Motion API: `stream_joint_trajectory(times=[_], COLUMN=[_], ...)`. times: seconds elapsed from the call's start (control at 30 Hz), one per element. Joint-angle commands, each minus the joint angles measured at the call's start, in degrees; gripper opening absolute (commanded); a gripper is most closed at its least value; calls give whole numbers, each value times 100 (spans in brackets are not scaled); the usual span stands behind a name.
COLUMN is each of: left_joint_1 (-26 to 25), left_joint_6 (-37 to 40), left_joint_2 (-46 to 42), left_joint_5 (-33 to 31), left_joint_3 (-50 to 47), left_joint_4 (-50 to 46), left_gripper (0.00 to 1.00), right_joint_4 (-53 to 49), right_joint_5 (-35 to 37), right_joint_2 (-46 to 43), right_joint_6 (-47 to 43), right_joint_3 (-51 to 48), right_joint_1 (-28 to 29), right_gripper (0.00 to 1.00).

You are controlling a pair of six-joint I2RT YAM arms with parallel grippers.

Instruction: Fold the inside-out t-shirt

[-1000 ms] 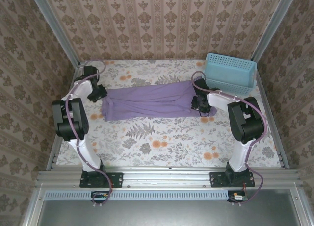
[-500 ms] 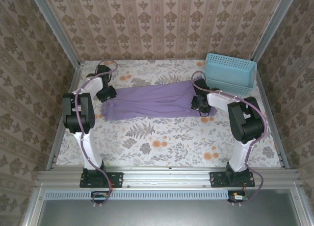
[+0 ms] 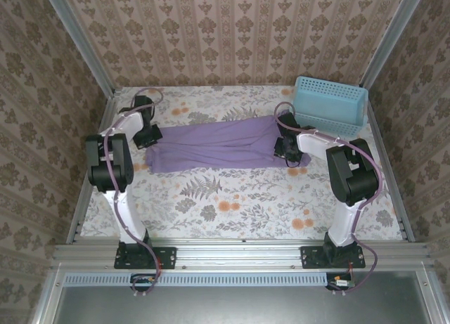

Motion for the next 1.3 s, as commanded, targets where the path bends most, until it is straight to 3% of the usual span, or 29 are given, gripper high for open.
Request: stream_joint_trajectory(times=[0.0,0.2,0.33,0.5,0.6,0.77,0.9,1.1,1.27], left_joint_1=[228,581,597,744,747,645,582,-13,-714], left_joint_6=[104,244,174,19,36,234,-27,-212,-335], left_joint_2=[-859,-2090,-2165,-1559,-1292,-744,-1011,-2195,-2085], left_joint_5=[435,1456,2119,1724,1080,43,-851,-1043,-721], left_joint_3=[-331,-1028,-1322,-1244,-1120,-386,-379,-1423,-1619], left_joint_4=[441,1540,2017,1547,1195,420,-70,190,42], left_gripper=[0,0,0,1,8,42,57,68,68], right_joint_4=[-464,-482,-489,-495,-494,-486,-487,-495,-486], right_joint_5=[222,275,273,266,265,266,259,246,250], right_joint_2=[44,51,60,49,39,41,38,49,53], right_joint_6=[30,92,111,96,94,94,102,85,85], right_joint_3=[-49,-27,-23,-32,-32,-40,-38,-25,-23], right_joint_1=[-61,-62,-60,-63,-63,-58,-59,-54,-63], right_gripper=[35,32,32,31,31,31,31,31,31])
